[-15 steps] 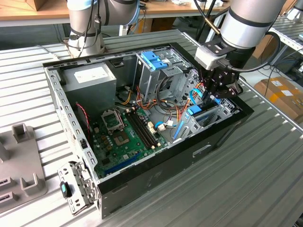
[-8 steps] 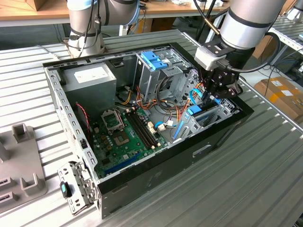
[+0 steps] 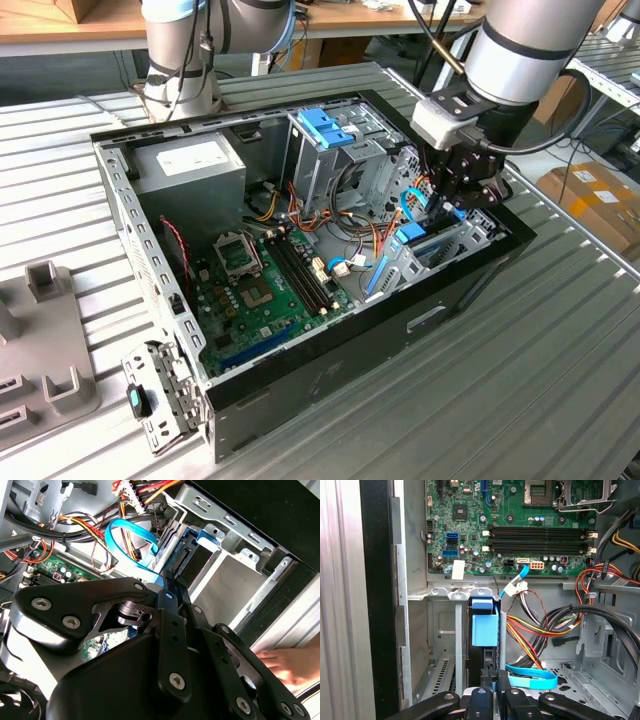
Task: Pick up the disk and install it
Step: 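Insert the first disk wire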
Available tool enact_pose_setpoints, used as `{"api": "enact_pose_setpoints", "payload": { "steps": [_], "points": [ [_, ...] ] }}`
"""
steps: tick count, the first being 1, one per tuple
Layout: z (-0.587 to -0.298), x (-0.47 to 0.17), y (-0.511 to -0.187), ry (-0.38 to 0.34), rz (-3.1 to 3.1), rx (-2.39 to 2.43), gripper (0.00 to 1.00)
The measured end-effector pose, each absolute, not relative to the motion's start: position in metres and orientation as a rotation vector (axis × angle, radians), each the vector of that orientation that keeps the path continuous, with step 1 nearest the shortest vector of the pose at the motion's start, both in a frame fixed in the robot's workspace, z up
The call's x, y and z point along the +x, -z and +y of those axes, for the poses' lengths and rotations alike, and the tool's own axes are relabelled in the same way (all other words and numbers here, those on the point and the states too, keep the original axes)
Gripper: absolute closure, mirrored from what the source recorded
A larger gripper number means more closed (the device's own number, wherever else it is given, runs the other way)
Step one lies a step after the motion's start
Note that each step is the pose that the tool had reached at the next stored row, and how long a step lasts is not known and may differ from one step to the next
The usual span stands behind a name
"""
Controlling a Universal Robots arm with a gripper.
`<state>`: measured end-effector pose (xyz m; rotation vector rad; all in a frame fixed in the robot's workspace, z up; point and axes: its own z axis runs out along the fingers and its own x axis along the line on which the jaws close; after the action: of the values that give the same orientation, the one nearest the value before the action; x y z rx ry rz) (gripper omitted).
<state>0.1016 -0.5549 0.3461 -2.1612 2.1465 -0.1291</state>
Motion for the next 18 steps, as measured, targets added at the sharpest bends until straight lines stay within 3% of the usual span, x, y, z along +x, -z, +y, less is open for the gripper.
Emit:
{"api": "enact_pose_setpoints", "payload": {
  "steps": [16, 18],
  "points": [
    [-0.5550, 0.1016, -0.3396, 0.129, 2.146, -2.161, 0.84],
    [-0.5550, 0.1016, -0.3395, 0.129, 2.146, -2.161, 0.77]
  ]
}}
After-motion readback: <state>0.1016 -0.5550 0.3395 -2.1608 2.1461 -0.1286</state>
